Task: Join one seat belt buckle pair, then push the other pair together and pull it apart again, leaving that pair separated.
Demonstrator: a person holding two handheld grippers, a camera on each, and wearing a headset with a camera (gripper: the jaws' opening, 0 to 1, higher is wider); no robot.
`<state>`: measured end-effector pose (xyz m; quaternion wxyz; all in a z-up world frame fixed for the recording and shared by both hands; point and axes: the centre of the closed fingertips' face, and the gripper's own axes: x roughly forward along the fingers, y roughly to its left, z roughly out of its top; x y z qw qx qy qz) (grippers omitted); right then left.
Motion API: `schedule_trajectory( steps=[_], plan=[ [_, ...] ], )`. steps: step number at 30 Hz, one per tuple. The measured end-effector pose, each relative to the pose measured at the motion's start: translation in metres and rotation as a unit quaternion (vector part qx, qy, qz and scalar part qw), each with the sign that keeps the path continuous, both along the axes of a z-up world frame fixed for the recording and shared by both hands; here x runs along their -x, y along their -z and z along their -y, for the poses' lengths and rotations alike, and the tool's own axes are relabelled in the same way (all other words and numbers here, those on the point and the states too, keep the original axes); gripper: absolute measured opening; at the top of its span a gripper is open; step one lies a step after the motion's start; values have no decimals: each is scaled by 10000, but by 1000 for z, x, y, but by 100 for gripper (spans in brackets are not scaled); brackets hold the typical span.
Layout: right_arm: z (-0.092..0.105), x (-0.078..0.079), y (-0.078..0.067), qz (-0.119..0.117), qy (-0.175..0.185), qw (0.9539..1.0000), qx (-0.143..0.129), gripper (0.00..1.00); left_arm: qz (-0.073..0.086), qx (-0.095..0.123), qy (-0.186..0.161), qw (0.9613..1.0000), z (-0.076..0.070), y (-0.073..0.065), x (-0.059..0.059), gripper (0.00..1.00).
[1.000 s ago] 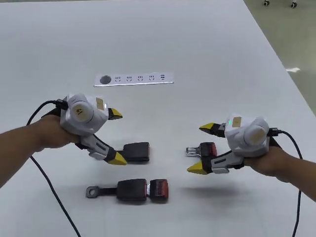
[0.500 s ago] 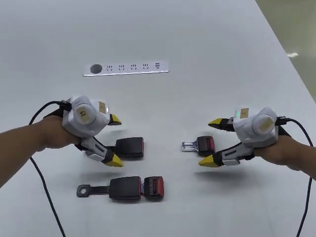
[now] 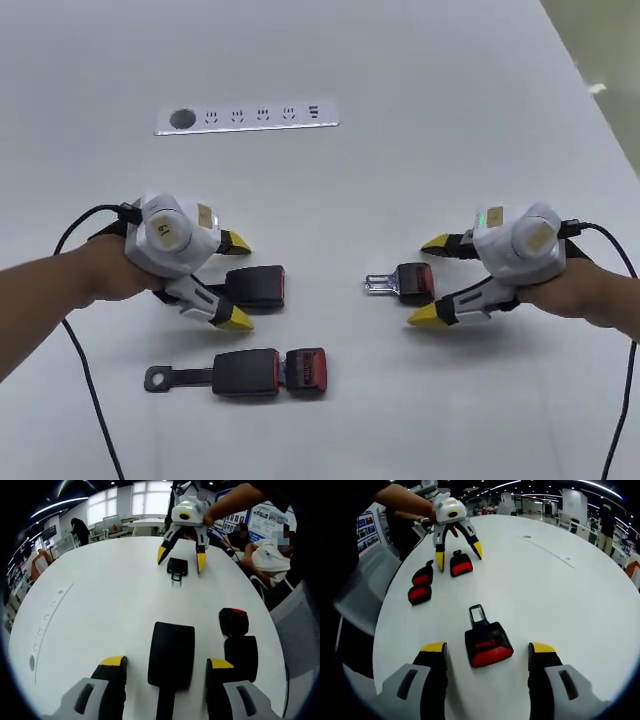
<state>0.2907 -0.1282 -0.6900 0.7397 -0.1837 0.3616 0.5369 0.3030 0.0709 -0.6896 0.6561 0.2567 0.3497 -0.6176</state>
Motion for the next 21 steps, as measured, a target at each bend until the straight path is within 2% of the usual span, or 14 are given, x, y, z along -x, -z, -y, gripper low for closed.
schedule_trajectory(
  steps=[4, 7, 11, 13, 14, 19, 21],
  plan=[
    [0, -3, 0, 15, -74, 10000, -29, 60, -16, 153, -20, 9999, 2, -3, 3, 62],
    [-3, -2, -2, 18, -124, 9999, -62, 56, 120, 165, 20, 9998, 3, -4, 4, 59],
    [-4, -1, -2, 59, -221, 9997, -31, 51, 168, 174, 17, 9997, 1, -6, 4, 53],
    [-3, -1, -1, 115, -279, 9995, 40, 51, 397, 76, 217, 9989, 0, -6, 4, 48],
    [-3, 0, -1, 125, -325, 9994, 59, 50, 283, 124, 132, 9994, 1, -7, 7, 44],
    [-3, -2, 1, 189, -354, 9991, 128, 44, 281, 153, 270, 9991, 4, -2, 9, 35],
    [-1, -6, 3, 465, -470, 9971, 365, 40, 288, 120, 255, 9992, 3, 3, 7, 34]
  ],
)
